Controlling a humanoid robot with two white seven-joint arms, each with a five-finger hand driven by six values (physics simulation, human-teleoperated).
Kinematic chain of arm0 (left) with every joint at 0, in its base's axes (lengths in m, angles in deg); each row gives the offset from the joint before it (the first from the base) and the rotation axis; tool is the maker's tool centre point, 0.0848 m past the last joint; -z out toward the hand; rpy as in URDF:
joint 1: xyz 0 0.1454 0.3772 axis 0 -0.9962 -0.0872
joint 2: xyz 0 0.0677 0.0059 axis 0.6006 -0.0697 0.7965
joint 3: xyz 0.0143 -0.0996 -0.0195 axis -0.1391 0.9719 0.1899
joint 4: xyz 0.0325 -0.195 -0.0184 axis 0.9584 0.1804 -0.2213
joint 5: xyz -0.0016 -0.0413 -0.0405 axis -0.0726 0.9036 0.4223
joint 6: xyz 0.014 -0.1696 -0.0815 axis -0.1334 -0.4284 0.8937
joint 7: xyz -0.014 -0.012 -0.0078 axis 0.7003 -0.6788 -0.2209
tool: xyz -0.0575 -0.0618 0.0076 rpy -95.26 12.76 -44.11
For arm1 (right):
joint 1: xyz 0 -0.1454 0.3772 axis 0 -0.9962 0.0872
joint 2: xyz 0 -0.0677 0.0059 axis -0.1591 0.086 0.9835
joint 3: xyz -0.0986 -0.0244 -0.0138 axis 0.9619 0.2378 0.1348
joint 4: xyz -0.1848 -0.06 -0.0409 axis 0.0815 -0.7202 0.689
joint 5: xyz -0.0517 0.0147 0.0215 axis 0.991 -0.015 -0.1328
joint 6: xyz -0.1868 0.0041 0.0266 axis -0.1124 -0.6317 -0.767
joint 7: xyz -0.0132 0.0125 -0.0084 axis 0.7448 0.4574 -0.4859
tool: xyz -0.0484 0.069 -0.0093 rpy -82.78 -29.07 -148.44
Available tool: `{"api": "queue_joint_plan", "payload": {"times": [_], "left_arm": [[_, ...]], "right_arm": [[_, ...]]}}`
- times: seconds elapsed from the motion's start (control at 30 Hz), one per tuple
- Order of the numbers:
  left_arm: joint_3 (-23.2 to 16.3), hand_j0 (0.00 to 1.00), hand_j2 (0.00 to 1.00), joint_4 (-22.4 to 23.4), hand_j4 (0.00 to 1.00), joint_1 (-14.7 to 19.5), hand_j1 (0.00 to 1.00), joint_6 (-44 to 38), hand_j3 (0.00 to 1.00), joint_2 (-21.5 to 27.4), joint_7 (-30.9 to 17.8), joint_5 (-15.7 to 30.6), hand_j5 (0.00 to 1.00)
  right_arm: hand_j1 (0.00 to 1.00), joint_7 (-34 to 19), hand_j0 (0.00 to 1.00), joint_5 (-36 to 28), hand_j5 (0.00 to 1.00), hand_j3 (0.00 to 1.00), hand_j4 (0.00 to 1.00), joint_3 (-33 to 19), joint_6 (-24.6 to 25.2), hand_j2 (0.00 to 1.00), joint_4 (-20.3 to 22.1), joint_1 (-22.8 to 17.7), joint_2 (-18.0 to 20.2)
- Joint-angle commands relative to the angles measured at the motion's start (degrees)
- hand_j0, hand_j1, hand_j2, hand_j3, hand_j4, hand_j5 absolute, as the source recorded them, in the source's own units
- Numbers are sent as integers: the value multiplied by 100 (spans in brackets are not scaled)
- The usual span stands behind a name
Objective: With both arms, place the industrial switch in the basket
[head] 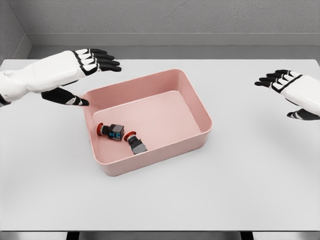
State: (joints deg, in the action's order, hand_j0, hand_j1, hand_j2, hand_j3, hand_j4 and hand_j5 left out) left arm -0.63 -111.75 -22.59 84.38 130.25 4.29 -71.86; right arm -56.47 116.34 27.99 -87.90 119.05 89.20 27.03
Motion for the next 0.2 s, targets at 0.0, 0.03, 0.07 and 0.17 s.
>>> {"api": "queue_joint_plan", "payload": {"times": [0.0,0.03,0.07,0.17], "left_arm": [[212,100,100,240,100,-9,100,-14,100,167,-12,69,100],[212,100,100,354,100,-44,100,-14,100,158,-21,52,100],[212,100,100,372,100,-88,100,-14,100,193,-21,43,100],[238,100,100,398,100,-325,100,-14,100,290,-21,25,100]], "right_arm": [[100,3,100,-32,100,100,100,2,17,100,13,-9,4],[100,3,100,-32,100,100,100,11,17,100,13,-9,4],[100,3,100,-32,100,100,100,11,17,100,13,-9,4],[100,3,100,-32,100,100,100,11,17,100,13,0,4]]}}
